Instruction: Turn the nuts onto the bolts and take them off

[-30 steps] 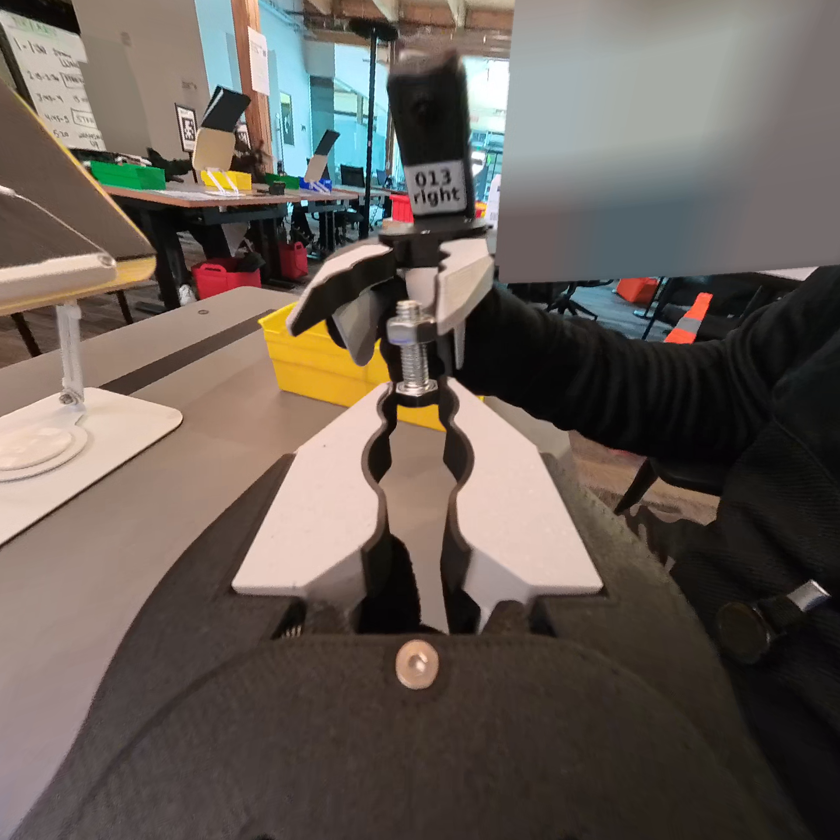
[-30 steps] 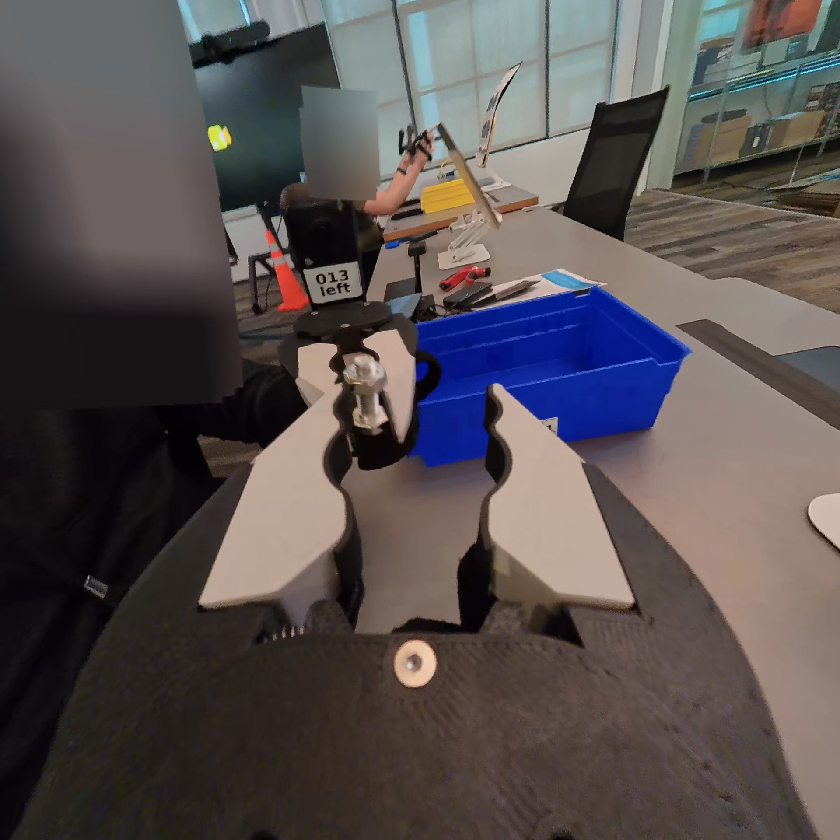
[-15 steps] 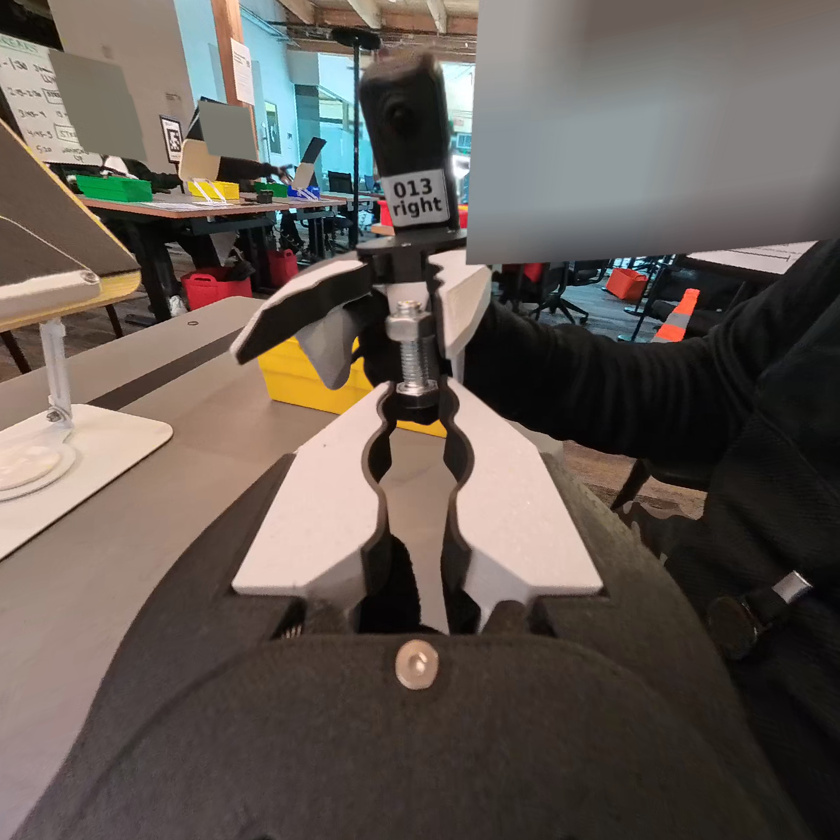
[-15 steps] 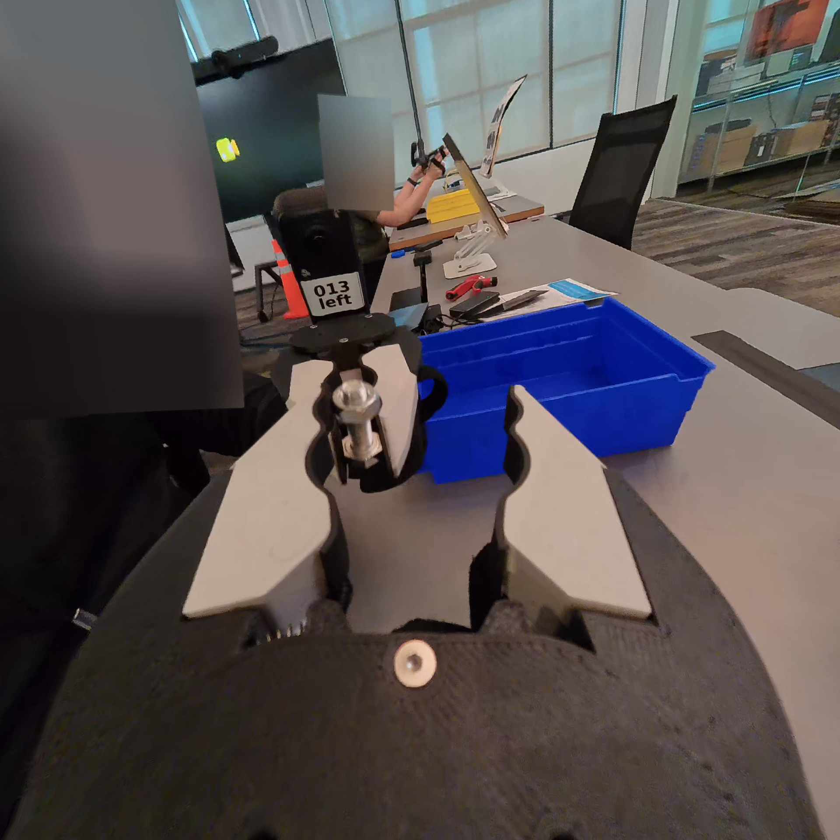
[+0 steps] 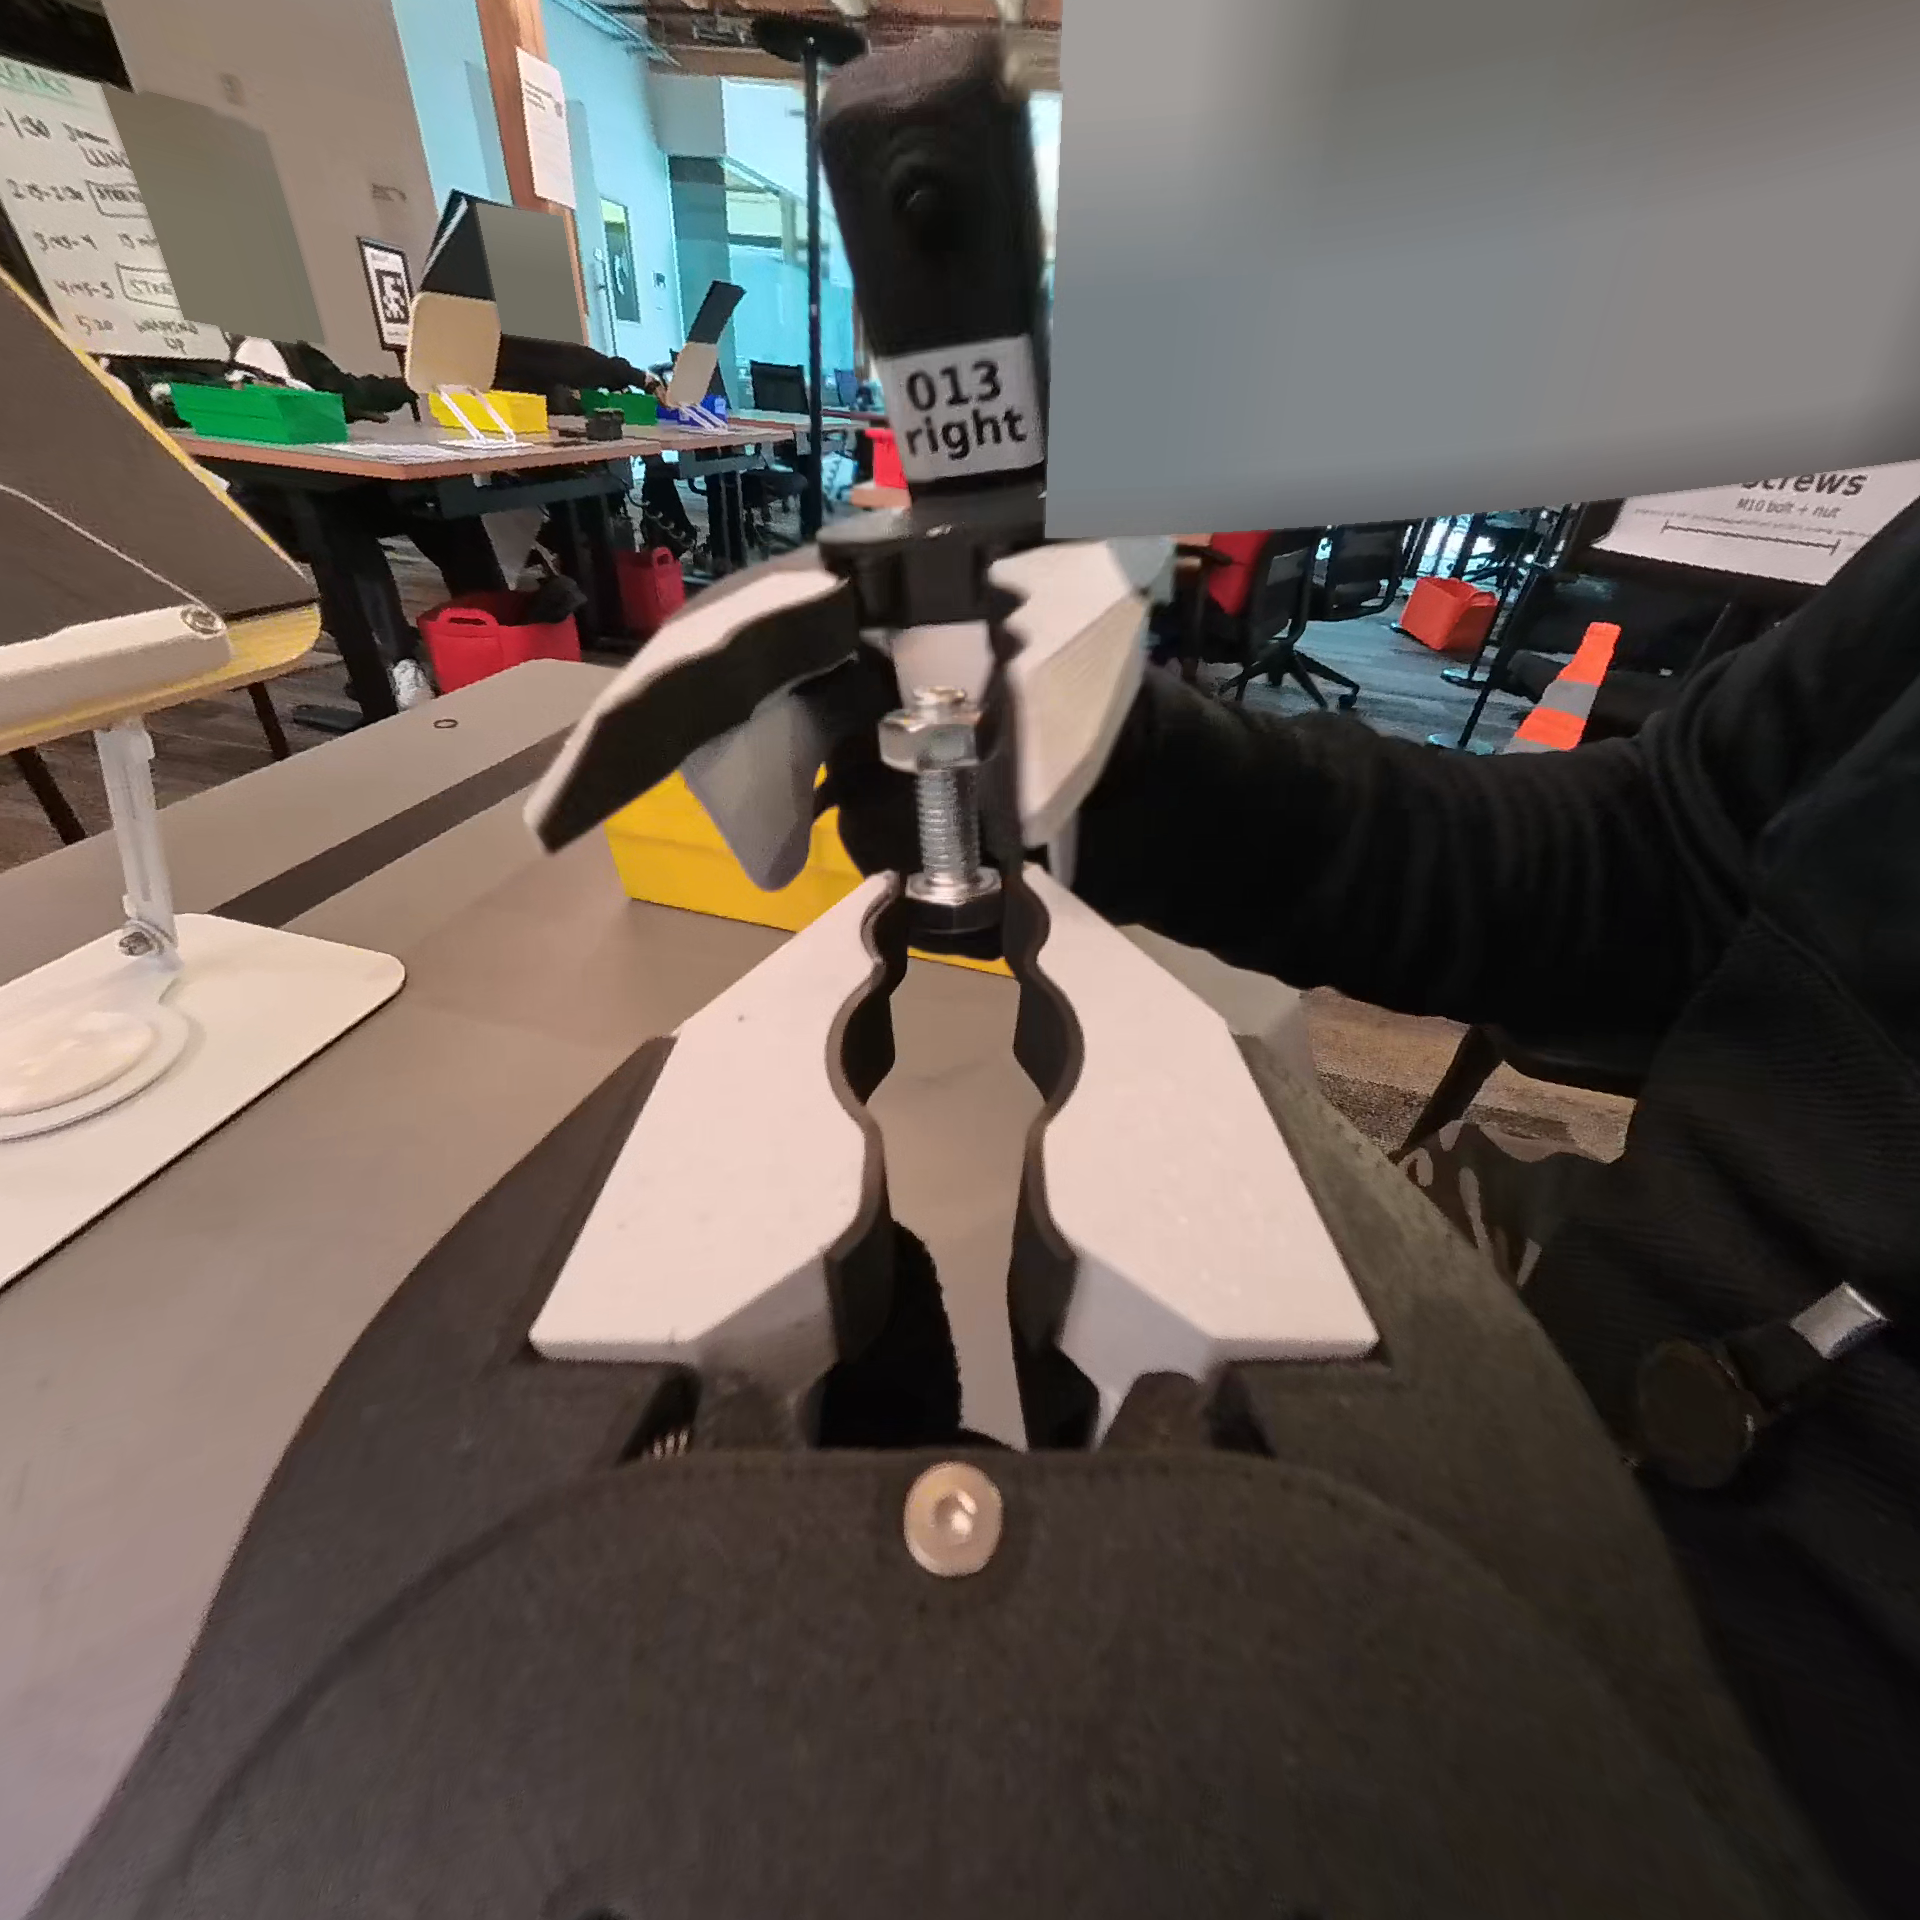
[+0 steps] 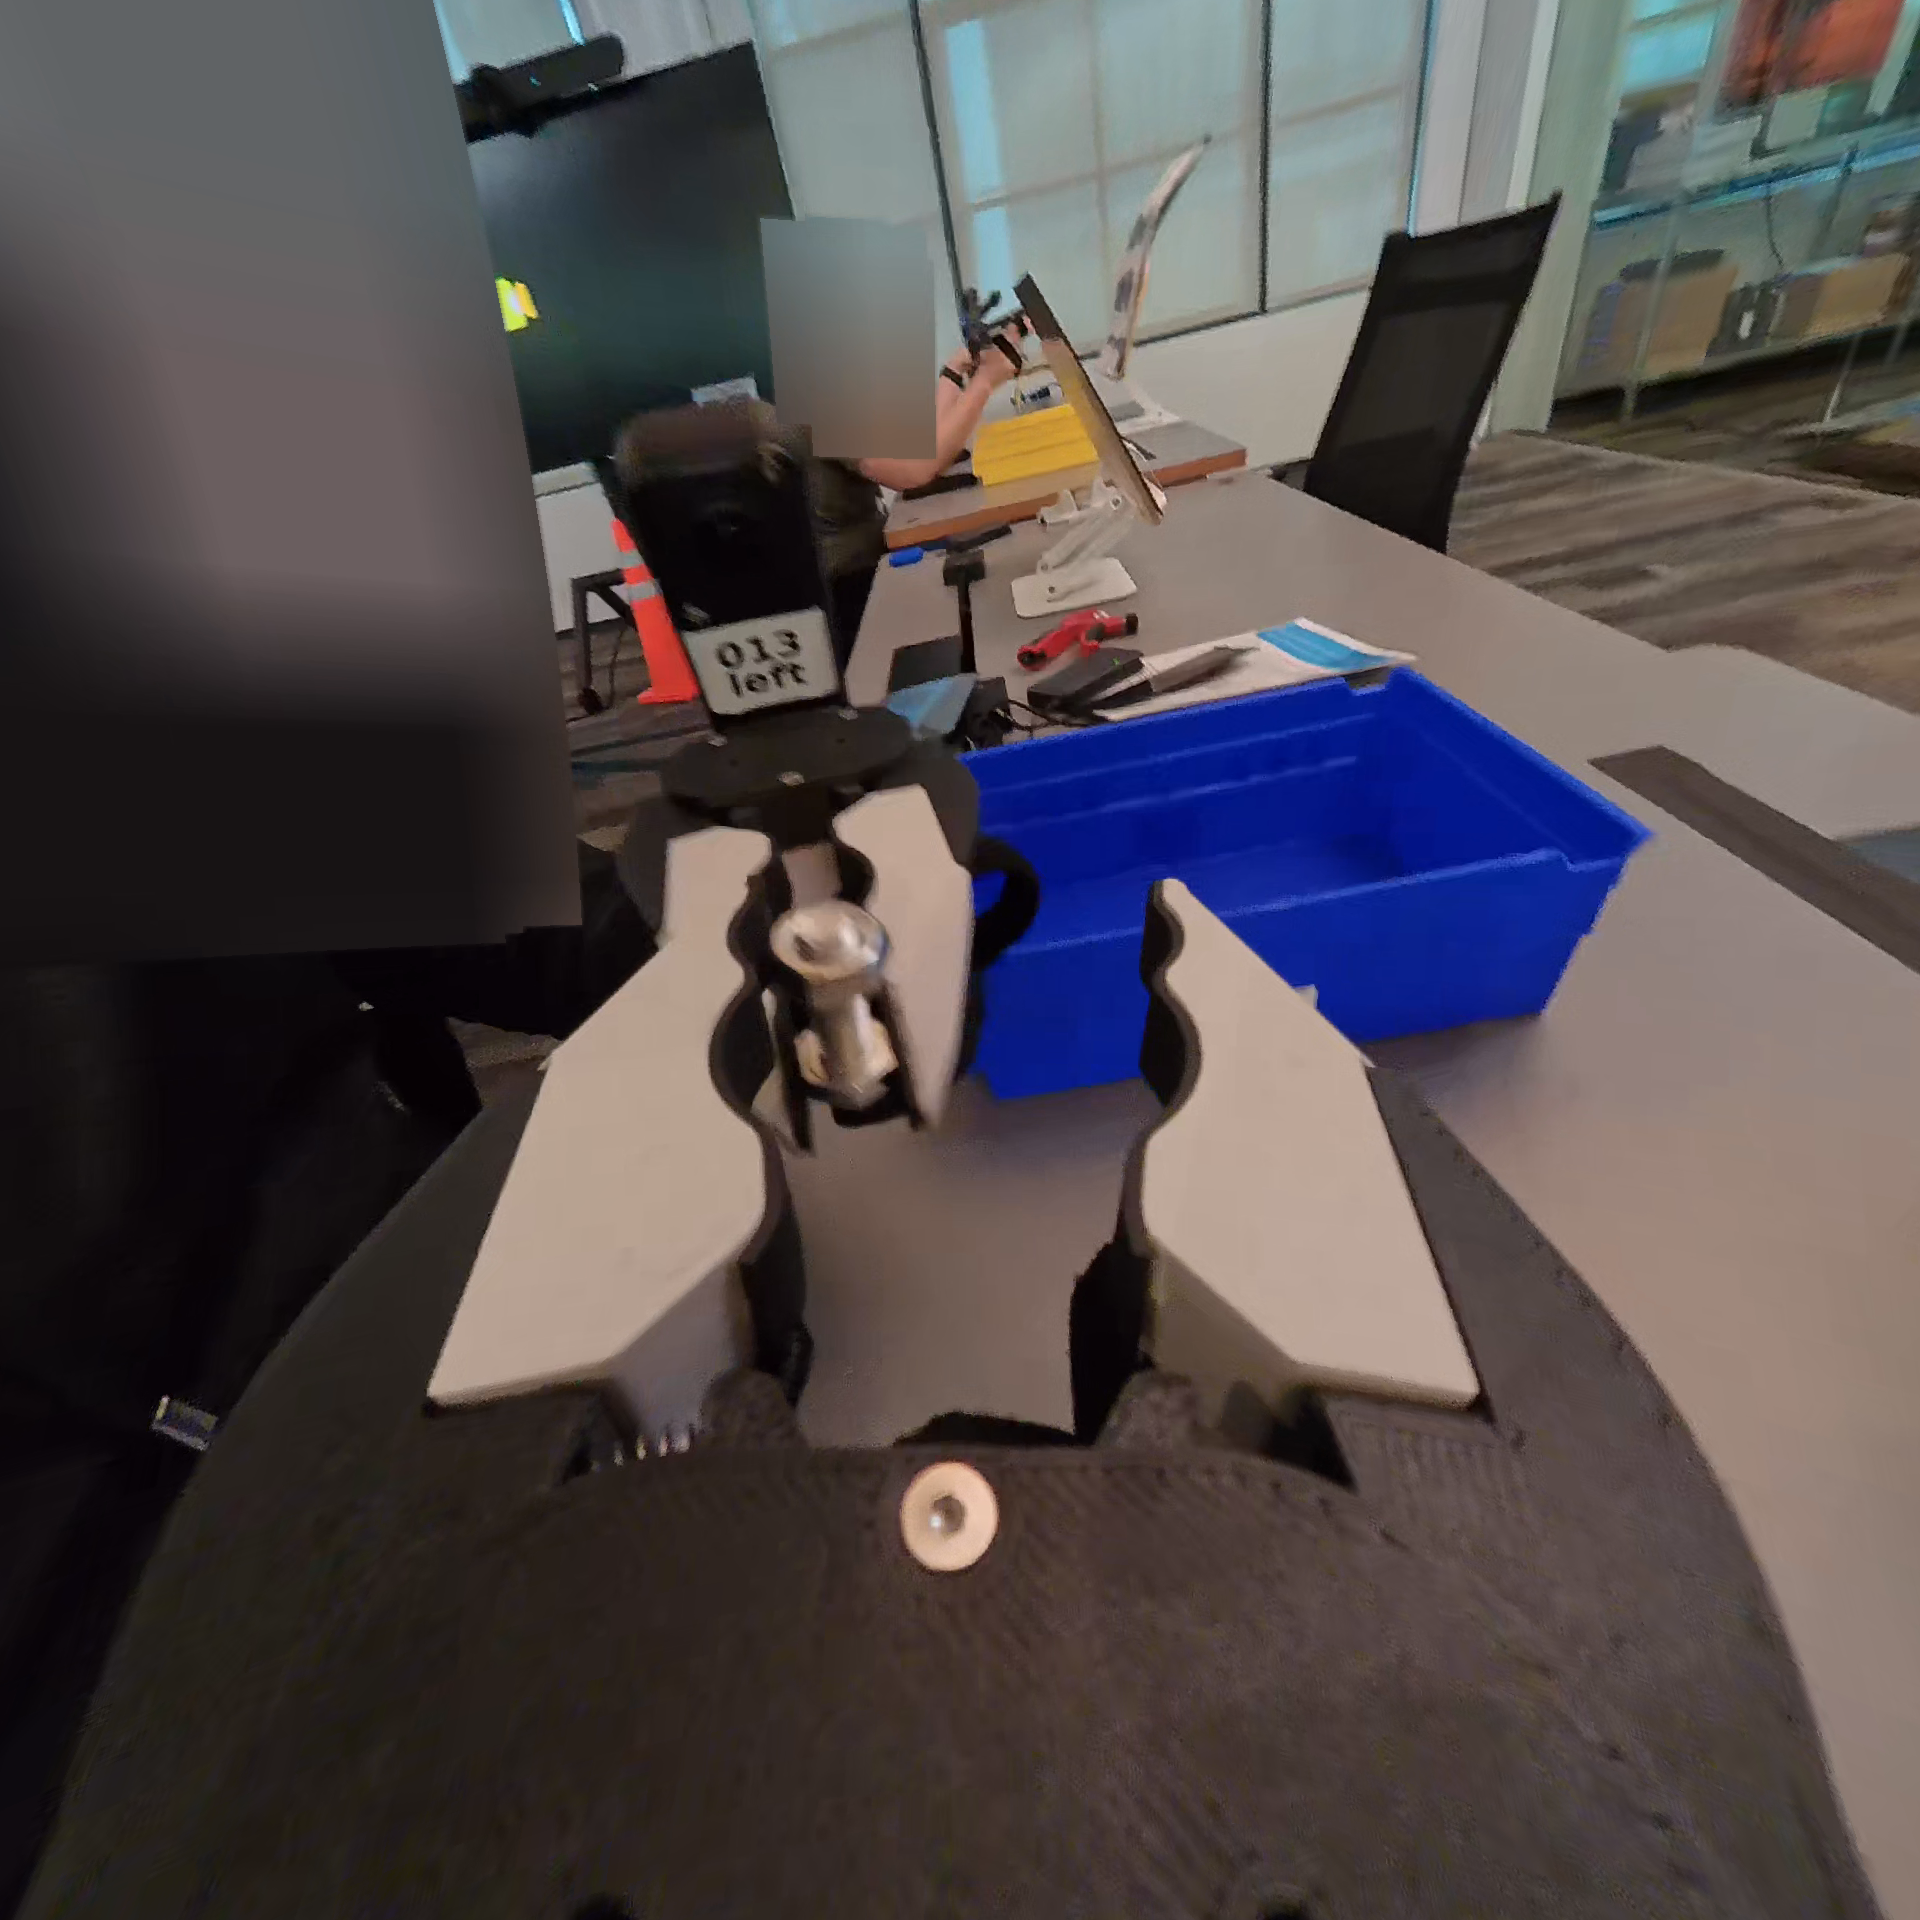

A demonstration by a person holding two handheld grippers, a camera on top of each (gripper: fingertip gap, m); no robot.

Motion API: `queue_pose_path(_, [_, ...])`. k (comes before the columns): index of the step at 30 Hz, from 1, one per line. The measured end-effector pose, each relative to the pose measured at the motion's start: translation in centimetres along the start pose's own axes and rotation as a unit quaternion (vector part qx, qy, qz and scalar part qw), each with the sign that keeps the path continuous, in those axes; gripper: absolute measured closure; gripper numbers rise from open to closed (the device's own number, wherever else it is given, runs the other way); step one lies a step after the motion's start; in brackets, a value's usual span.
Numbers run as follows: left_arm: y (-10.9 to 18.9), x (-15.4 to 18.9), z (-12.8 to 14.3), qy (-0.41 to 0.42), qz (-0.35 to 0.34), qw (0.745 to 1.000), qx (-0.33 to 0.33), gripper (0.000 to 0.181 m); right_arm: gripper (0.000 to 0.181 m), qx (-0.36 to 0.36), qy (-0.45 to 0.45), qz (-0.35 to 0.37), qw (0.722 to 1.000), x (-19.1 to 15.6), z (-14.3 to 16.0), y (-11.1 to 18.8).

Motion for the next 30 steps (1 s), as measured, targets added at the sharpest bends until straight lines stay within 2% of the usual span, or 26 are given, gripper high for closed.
queue_pose_path(3, [0.6, -0.2, -0.6, 0.000, -0.010, 1.000, 0.011, 0.165, 0.104, 0.015, -0.026, 0.014, 0.999, 1.1, 0.5, 1.5])
queue_pose_path(5, [1.2, -0.4, -1.1, 0.004, -0.006, 1.000, 0.024, 0.165, 0.122, 0.014, -0.027, 0.043, 0.999, 2.2, 0.9, 3.2])
queue_pose_path(8, [1.3, -0.8, -1.1, 0.005, -0.014, 1.000, 0.021, 0.165, 0.114, 0.036, -0.040, 0.040, 0.998, 2.6, 0.7, 4.3])
queue_pose_path(13, [0.4, -0.5, -0.1, 0.001, -0.010, 1.000, 0.001, 0.165, 0.110, 0.031, -0.009, 0.004, 0.999, 0.4, -0.6, 1.6])
queue_pose_path(16, [0.2, -0.3, 0.0, 0.000, -0.007, 1.000, 0.001, 0.165, 0.112, 0.016, -0.006, 0.003, 1.000, 0.1, -0.4, 0.6])
queue_pose_path(19, [0.8, -0.5, -0.7, 0.000, -0.017, 1.000, 0.012, 0.165, 0.110, 0.023, -0.028, 0.022, 0.999, 1.4, 0.4, 2.0])
queue_pose_path(20, [1.1, -0.5, -0.9, 0.001, -0.011, 1.000, 0.020, 0.165, 0.128, 0.024, -0.038, 0.036, 0.998, 2.1, 0.8, 2.9])
queue_pose_path(21, [1.3, -0.6, -1.1, 0.002, -0.013, 1.000, 0.022, 0.165, 0.133, 0.023, -0.047, 0.054, 0.997, 2.8, 1.2, 3.7])
queue_pose_path(24, [1.5, -0.9, -1.1, -0.002, -0.022, 1.000, 0.016, 0.165, 0.124, 0.049, -0.067, 0.056, 0.995, 3.4, 1.2, 4.9])
queue_pose_path(26, [1.2, -1.0, -0.7, -0.002, -0.026, 1.000, 0.007, 0.165, 0.117, 0.045, -0.050, 0.039, 0.997, 2.6, 0.5, 4.1])
queue_pose_path(30, [0.6, -0.7, -0.2, -0.007, -0.022, 1.000, -0.007, 0.165, 0.114, 0.029, -0.020, 0.009, 0.999, 0.6, -0.4, 1.4])
Point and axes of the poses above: each gripper's, where its closed fingertips meet, y back along the fingers, z out of its underside, x = y × z across the jaws, the point moved 7 cm from there along y, back along the fingers, and after that the axes turned 9 degrees about y, right-handed, at the moved point
